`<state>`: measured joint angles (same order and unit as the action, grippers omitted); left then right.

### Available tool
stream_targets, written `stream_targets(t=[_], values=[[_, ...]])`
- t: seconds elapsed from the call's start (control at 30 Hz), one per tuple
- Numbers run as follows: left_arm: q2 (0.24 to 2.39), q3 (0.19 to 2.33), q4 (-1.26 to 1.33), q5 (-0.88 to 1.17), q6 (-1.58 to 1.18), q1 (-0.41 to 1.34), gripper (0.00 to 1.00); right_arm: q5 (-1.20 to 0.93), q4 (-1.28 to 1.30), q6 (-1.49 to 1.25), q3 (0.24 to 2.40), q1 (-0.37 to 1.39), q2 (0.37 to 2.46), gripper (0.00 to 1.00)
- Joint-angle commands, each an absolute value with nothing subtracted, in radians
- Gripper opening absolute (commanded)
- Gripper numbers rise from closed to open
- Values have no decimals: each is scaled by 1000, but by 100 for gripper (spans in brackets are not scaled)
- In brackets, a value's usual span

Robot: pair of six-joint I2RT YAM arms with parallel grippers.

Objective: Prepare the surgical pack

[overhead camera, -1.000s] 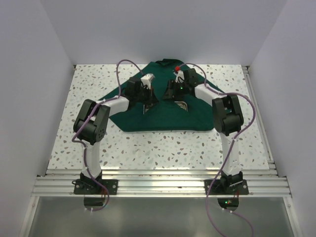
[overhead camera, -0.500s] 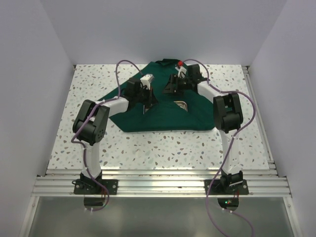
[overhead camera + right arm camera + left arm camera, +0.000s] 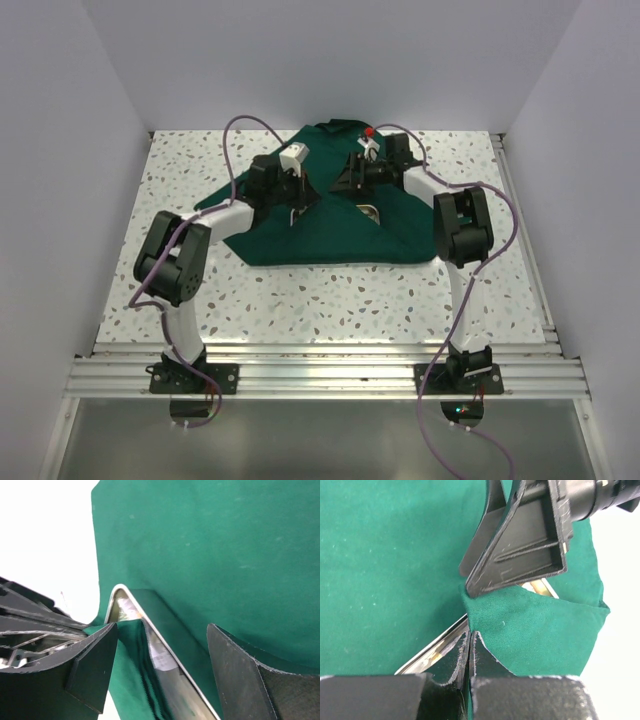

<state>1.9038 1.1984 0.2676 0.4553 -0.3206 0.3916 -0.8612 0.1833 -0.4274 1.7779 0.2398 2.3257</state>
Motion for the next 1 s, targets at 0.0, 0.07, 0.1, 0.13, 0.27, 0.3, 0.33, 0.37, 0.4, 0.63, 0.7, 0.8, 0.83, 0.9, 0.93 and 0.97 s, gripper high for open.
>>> stream_targets(t=[0.0,0.07,0.1,0.13,0.27,0.3,0.33,0.37,0.4,0.63,0.7,0.8,0.83,0.9,0.93,0.97], values=[[1859,1197,356,457,-290,394,0,-969,92,-488,1759,233,2269,76],[1853,1186,370,457,-290,396,0,-988,72,-511,1758,232,2269,76],[1844,1181,376,456,-290,397,0,-1005,71,-514,1758,230,2269,76],[1839,1180,383,456,-288,399,0,-1012,58,-529,1755,230,2266,76],[1816,1164,394,446,-281,403,0,-1081,3,-597,1726,226,2257,77],[1810,1161,394,446,-278,403,0,-1095,-42,-618,1715,224,2252,77],[1804,1158,403,443,-278,403,0,-1118,-81,-650,1706,224,2247,78],[1798,1148,408,440,-278,403,0,-1126,-86,-655,1697,222,2241,79],[1789,1143,413,440,-278,403,0,-1130,-83,-657,1694,222,2240,79],[1769,1129,422,440,-278,407,0,-1157,-141,-693,1668,221,2230,80],[1784,1141,414,442,-278,407,0,-1178,-208,-742,1640,221,2220,79],[1821,1170,388,442,-279,407,0,-1203,-351,-874,1611,221,2207,72],[1831,1186,371,440,-281,407,0,-1207,-397,-893,1606,221,2203,71],[1856,1198,357,433,-285,407,0,-1216,-423,-922,1598,221,2200,65],[1862,1206,350,420,-288,407,0,-1218,-431,-923,1598,222,2198,64],[1873,1209,344,414,-290,407,0,-1218,-433,-925,1597,221,2198,62]])
